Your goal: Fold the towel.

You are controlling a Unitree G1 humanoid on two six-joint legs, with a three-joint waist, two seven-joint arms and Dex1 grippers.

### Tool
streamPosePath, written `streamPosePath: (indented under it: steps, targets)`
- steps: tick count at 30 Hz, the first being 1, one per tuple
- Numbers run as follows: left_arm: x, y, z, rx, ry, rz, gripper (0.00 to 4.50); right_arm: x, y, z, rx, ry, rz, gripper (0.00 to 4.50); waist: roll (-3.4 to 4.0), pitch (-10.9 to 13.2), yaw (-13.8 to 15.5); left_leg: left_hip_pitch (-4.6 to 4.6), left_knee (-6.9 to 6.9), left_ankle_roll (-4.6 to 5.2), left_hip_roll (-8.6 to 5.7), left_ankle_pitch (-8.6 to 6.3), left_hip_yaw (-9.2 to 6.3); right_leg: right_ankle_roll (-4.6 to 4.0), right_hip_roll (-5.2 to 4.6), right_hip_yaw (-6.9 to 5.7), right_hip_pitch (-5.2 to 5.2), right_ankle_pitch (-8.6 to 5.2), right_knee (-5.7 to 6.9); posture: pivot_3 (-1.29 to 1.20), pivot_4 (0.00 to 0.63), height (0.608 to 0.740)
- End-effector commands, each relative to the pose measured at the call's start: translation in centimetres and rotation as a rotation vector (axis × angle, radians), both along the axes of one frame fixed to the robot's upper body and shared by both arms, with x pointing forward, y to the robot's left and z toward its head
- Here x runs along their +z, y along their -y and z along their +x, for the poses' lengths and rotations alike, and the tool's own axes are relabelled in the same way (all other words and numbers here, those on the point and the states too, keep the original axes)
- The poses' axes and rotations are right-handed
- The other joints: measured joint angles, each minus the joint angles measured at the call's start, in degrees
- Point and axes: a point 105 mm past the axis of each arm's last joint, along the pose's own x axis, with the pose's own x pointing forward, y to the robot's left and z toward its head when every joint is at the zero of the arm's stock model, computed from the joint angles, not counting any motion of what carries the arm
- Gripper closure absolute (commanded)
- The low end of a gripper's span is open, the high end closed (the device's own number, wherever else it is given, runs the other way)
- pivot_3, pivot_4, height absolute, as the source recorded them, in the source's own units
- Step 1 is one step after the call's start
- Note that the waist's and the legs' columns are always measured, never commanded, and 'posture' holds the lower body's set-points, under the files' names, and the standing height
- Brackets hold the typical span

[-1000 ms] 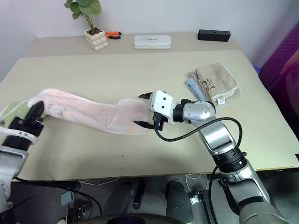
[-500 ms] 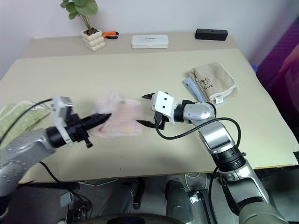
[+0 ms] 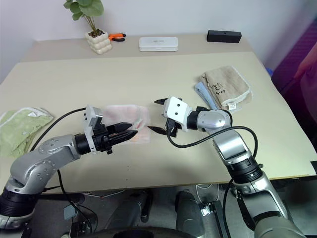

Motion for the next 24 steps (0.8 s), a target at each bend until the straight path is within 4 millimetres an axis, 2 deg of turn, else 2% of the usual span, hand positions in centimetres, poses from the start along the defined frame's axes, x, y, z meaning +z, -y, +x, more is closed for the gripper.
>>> streamPosePath:
  steps: [1, 3, 5, 7, 9, 12, 14, 16, 20, 24]
  targets:
    - [1.6, -1.2, -0.5, 0.026, 0.032, -0.021, 0.65, 1.0, 0.5, 0.4, -0.017, 0.051, 0.001, 0.0, 0.0, 0.0, 0.0, 0.0, 0.0, 0.0, 0.0, 0.0, 0.0, 0.0, 0.0, 0.0, -0.01, 0.0, 0.0, 0.0, 0.15, 0.74]
    - [3.0, -3.1, -0.6, 0.086, 0.034, -0.087, 0.65, 1.2, 0.9, 0.6, -0.025, 0.05, 0.001, 0.0, 0.0, 0.0, -0.2, 0.0, 0.0, 0.0, 0.02, 0.0, 0.0, 0.0, 0.01, 0.0, -0.01, 0.0, 0.01, 0.0, 0.15, 0.74]
    - [3.8, -4.0, -0.7, 0.117, 0.034, -0.12, 0.65, 1.3, 1.1, 0.7, -0.027, 0.048, 0.002, 0.0, 0.0, 0.0, -0.1, 0.0, 0.0, 0.0, 0.03, 0.0, -0.01, 0.0, 0.02, 0.0, -0.03, 0.0, 0.02, 0.0, 0.15, 0.74]
    - [5.9, -6.7, -0.6, 0.221, 0.09, -0.194, 1.28, 2.2, 0.7, 0.8, -0.019, 0.028, 0.063, 0.52, -0.01, 0.0, -0.2, 0.0, 0.01, 0.0, 0.03, 0.0, -0.02, -0.01, 0.02, 0.0, -0.02, -0.01, 0.02, 0.0, 0.15, 0.74]
    - [6.6, -8.4, -0.4, 0.302, 0.128, -0.176, 2.11, 3.0, 0.0, 0.6, -0.002, 0.007, 0.119, 1.33, -0.01, 0.0, -0.2, 0.0, 0.01, 0.0, 0.04, 0.0, -0.02, -0.01, 0.02, 0.0, -0.02, 0.0, 0.02, 0.0, 0.15, 0.74]
    - [5.4, -8.8, 0.2, 0.365, 0.15, -0.046, 3.61, 3.5, -1.8, 0.0, 0.037, -0.056, 0.199, 2.89, 0.01, 0.0, -0.2, 0.0, 0.0, -0.02, 0.05, 0.0, -0.01, -0.03, 0.03, 0.01, -0.01, 0.01, 0.02, 0.0, 0.15, 0.74]
    - [4.0, -8.1, 0.9, 0.375, 0.156, 0.035, 3.63, 2.9, -3.3, -0.3, 0.059, -0.107, 0.223, 3.88, 0.0, 0.0, -0.1, 0.0, 0.0, -0.02, 0.05, 0.0, -0.01, -0.04, 0.03, 0.01, 0.0, 0.01, 0.01, 0.0, 0.15, 0.74]
    - [2.7, -7.4, 1.4, 0.372, 0.156, 0.092, 3.63, 2.1, -4.4, -0.2, 0.052, -0.14, 0.227, 3.88, 0.0, 0.0, 0.1, 0.0, 0.01, -0.02, 0.04, 0.0, -0.01, -0.05, 0.04, 0.02, 0.01, 0.02, 0.0, 0.0, 0.15, 0.74]
    - [-1.1, -6.2, 2.9, 0.372, 0.132, 0.187, 3.63, -1.3, -6.3, 0.8, -0.008, -0.239, 0.178, 3.88, 0.01, 0.0, 0.1, 0.0, 0.01, -0.05, 0.03, 0.01, 0.0, -0.11, 0.14, 0.01, -0.01, 0.07, 0.0, 0.0, 0.15, 0.74]
    - [-4.6, -6.1, 2.6, 0.346, 0.102, 0.281, 3.63, -5.9, -5.7, 1.2, -0.076, -0.304, 0.039, 3.88, 0.01, 0.0, -0.1, 0.0, -0.02, -0.07, 0.04, 0.03, 0.0, -0.12, 0.18, 0.01, -0.06, 0.1, 0.02, 0.0, 0.15, 0.74]
